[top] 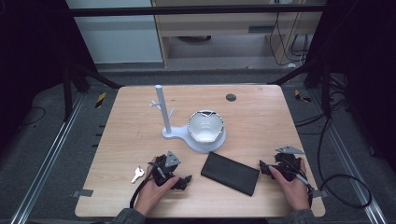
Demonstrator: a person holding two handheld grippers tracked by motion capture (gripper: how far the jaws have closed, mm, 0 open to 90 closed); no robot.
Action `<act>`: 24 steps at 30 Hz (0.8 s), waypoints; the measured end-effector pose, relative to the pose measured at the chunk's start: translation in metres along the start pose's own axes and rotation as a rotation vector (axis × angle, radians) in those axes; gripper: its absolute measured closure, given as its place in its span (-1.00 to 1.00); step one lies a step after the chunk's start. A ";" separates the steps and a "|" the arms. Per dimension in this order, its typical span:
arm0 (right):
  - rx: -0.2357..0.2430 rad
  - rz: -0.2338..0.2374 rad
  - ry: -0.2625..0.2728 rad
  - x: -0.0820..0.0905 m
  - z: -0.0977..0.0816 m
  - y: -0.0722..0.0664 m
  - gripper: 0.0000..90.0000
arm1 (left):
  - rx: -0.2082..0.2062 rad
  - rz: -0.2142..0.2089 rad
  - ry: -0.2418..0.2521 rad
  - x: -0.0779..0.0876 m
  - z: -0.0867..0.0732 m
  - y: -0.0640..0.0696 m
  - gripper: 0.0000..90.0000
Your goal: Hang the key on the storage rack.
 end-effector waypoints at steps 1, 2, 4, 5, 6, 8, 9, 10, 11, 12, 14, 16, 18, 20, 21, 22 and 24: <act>-0.001 -0.001 0.000 0.000 0.000 0.000 -0.99 | -0.005 0.013 -0.001 0.002 0.001 -0.002 -0.92; -0.001 -0.001 0.000 0.000 0.000 0.000 -0.99 | -0.005 0.013 -0.001 0.002 0.001 -0.002 -0.92; 0.000 0.000 0.000 0.000 0.000 0.000 -0.99 | -0.010 0.038 0.019 0.010 0.004 -0.007 -0.92; -0.002 -0.001 -0.001 0.000 0.000 0.000 -0.99 | -0.011 0.046 0.027 0.014 0.004 -0.009 -0.93; 0.000 0.000 0.000 0.000 0.000 0.000 -0.99 | -0.012 0.058 0.030 0.018 0.004 -0.012 -0.93; 0.000 -0.001 0.000 0.000 0.000 0.000 -0.99 | -0.005 0.068 0.031 0.022 0.003 -0.015 -0.93; -0.001 -0.001 0.000 0.000 0.000 0.000 -0.99 | 0.017 0.082 0.018 0.029 -0.001 -0.020 -0.92; -0.001 -0.001 0.000 0.000 0.000 0.000 -0.99 | 0.017 0.082 0.018 0.029 -0.001 -0.020 -0.91; -0.003 -0.001 -0.001 0.000 0.000 0.000 -0.99 | 0.025 0.095 -0.002 0.038 -0.004 -0.027 -0.91; -0.003 -0.001 0.000 0.000 0.000 0.000 -0.99 | 0.029 0.110 -0.011 0.044 -0.006 -0.032 -0.91; -0.001 -0.001 0.000 0.000 -0.001 0.000 -0.99 | 0.030 0.136 -0.023 0.052 -0.007 -0.039 -0.90; -0.001 -0.002 0.000 0.001 -0.001 0.000 -0.99 | 0.023 0.159 -0.065 0.063 -0.009 -0.047 -0.90; -0.001 -0.002 -0.001 0.001 -0.001 0.000 -0.99 | 0.023 0.158 -0.124 0.071 -0.013 -0.054 -0.91; 0.001 -0.001 0.000 0.001 -0.001 0.000 -0.99 | 0.027 0.166 -0.188 0.078 -0.018 -0.061 -0.90; 0.001 -0.001 -0.001 0.001 -0.001 0.000 -0.99 | 0.028 0.168 -0.219 0.081 -0.021 -0.065 -0.90; 0.004 -0.001 -0.001 0.001 -0.001 0.001 -0.99 | 0.034 0.166 -0.243 0.083 -0.024 -0.067 -0.90; 0.003 -0.001 -0.001 0.001 -0.001 0.000 -0.99 | 0.051 0.152 -0.250 0.086 -0.026 -0.069 -0.89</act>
Point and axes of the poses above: each handheld gripper's, and its own axes: x roughly backward along the jaws, z roughly out of its top, y roughly to its right, the point moved 6 cm from there along -x, roughly forward along the jaws, and after that the axes turned 9 degrees about -x, right-handed, at the moved point
